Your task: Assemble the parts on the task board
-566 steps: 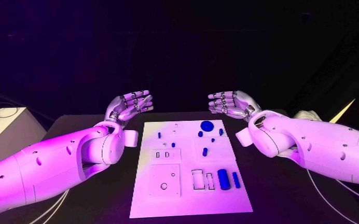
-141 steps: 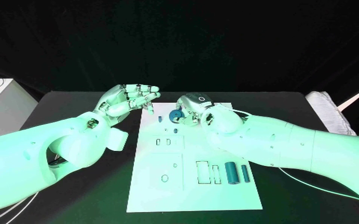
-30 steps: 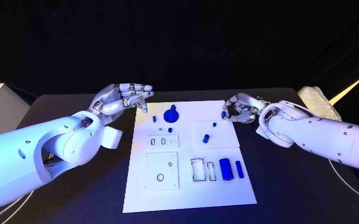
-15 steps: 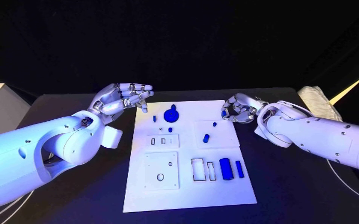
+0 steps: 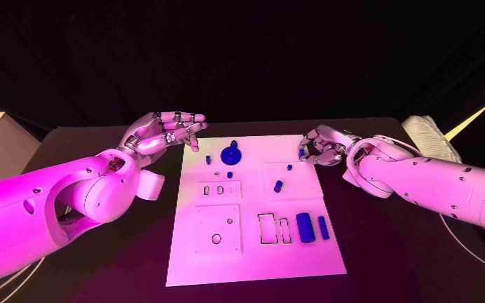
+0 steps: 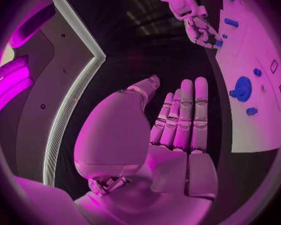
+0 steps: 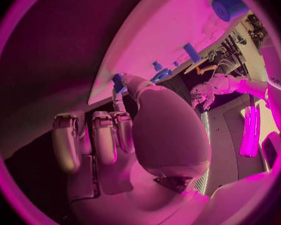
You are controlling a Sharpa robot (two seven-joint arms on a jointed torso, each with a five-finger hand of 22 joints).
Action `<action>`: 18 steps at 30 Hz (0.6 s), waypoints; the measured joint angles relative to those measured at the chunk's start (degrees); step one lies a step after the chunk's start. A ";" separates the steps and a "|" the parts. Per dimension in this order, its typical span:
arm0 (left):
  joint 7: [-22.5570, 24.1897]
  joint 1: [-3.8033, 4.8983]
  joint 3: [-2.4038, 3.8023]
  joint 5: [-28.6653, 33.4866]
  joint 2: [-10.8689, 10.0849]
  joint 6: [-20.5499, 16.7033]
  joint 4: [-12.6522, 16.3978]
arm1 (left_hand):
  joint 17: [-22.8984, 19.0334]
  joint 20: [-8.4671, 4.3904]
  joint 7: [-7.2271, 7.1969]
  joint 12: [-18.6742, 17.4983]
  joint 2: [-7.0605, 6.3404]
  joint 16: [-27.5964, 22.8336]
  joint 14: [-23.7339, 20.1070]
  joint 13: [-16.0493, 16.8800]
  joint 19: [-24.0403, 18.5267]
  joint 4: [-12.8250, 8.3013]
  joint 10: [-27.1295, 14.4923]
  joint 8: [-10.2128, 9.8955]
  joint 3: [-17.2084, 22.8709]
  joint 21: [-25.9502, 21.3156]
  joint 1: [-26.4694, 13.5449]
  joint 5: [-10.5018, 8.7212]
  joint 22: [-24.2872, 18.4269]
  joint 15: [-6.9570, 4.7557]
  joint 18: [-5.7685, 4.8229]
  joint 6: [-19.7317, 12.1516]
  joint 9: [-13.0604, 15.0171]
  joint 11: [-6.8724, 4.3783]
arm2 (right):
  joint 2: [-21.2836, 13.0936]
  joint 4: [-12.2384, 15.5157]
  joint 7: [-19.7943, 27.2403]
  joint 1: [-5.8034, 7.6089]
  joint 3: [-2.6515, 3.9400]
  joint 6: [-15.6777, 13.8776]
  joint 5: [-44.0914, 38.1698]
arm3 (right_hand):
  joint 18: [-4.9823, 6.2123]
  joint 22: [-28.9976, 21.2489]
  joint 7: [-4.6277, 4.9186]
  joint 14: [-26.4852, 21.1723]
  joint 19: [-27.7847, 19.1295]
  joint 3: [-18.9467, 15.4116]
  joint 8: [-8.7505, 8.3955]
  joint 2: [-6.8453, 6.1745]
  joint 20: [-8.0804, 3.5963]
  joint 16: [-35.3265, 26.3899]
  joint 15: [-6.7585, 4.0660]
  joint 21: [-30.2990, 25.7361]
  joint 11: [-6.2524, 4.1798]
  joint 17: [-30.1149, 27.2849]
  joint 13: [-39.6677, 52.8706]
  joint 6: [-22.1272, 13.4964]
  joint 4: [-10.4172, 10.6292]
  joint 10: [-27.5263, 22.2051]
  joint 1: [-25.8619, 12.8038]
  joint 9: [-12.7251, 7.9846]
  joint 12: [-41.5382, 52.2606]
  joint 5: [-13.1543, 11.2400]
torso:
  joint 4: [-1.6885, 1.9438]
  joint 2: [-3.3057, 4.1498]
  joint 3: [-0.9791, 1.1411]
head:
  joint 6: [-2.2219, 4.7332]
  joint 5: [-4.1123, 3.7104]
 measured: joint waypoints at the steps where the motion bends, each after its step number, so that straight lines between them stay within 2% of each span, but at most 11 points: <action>1: 0.00 0.00 0.00 0.00 0.00 0.00 0.00 | 0.00 0.00 0.00 0.00 0.00 0.00 0.00 0.00 0.00 0.00 0.00 0.00 0.00 0.00 0.00 0.00 0.00 0.00 0.00 0.00 0.00 0.00 | 0.00 0.03 -0.02 0.00 0.00 -0.11 0.00 | 0.00 0.00 -0.06 0.00 0.00 0.02 0.04 0.16 0.00 0.00 0.00 0.00 -0.09 0.00 0.00 0.06 0.02 0.08 0.13 0.02 0.00 -0.01 | 0.00 -0.01 -0.01 | -0.01 -0.01; 7: 0.00 0.00 0.00 -0.01 -0.02 0.00 0.00 | 0.00 0.00 0.00 0.00 0.00 0.00 0.00 0.00 0.00 0.00 0.00 0.00 0.00 0.00 0.00 0.00 0.00 0.00 0.00 0.00 0.00 0.00 | -0.09 0.84 -0.35 -0.09 -0.06 -1.42 -0.02 | 0.00 0.01 -0.08 0.00 0.00 0.40 0.24 0.45 0.00 0.00 0.00 0.65 -0.09 0.00 0.00 0.08 0.07 0.08 -0.16 0.14 0.44 -0.05 | 0.00 -0.03 -0.01 | -0.02 -0.04; 9: -0.01 0.00 0.00 -0.01 -0.02 0.00 -0.05 | 0.00 0.00 0.00 0.00 0.00 0.00 0.00 0.00 0.00 0.00 0.00 0.00 0.00 0.00 0.00 0.00 0.00 0.00 0.00 0.00 0.00 0.00 | -0.32 1.82 -0.78 -0.09 -0.06 -2.29 -0.02 | 0.01 0.05 -0.14 0.12 -0.06 0.80 0.25 0.74 -0.35 0.00 -0.12 0.87 -0.09 0.00 0.00 0.37 -0.33 0.08 -0.01 0.14 0.44 -0.38 | 0.00 -0.07 -0.01 | -0.02 -0.05; 10: -0.01 0.00 0.00 -0.01 -0.02 0.00 -0.08 | 0.00 0.00 0.00 0.00 0.00 0.00 0.00 0.00 0.00 0.00 0.00 0.00 0.00 0.00 0.00 0.00 0.00 0.00 0.00 0.00 0.00 0.00 | -0.45 2.35 -1.05 -0.08 -0.06 -2.68 -0.03 | 0.01 0.05 -0.14 0.20 -0.01 1.42 0.39 0.77 -0.40 0.00 -0.20 0.88 -0.09 0.00 0.00 0.37 -0.58 0.08 0.00 0.14 0.44 -1.29 | 0.00 -0.09 -0.01 | -0.02 -0.05; 12: -0.01 0.00 0.00 -0.01 -0.01 0.00 -0.15 | 0.00 0.00 0.00 0.00 0.00 0.00 0.00 0.00 0.00 0.00 0.00 0.00 0.00 0.00 0.00 0.00 0.00 0.00 0.00 0.00 0.00 0.00 | -0.96 4.13 -2.11 0.11 -0.02 -3.67 -0.03 | 0.01 0.05 -0.14 0.20 -0.01 2.32 0.68 0.91 -0.40 0.00 -0.20 1.15 -0.09 -0.01 0.00 0.37 -0.85 0.08 -0.02 0.14 0.44 -2.47 | 0.00 -0.13 -0.01 | -0.02 -0.02; 18: -0.01 0.00 0.00 -0.02 -0.01 -0.01 -0.69 | -0.14 0.08 0.00 0.00 0.00 0.00 -0.21 0.00 -0.51 -0.16 0.00 0.00 0.16 0.26 0.00 0.00 0.11 -0.21 0.00 0.00 0.00 0.00 | -2.44 11.56 -7.43 2.04 0.26 -6.98 -0.13 | 0.01 0.04 -0.14 0.20 -0.01 2.70 0.71 1.22 -0.39 0.00 -0.20 1.15 -0.08 -0.01 0.04 0.35 -0.96 0.08 -0.01 0.14 0.44 -2.66 | -0.07 -0.26 -0.08 | 0.03 0.04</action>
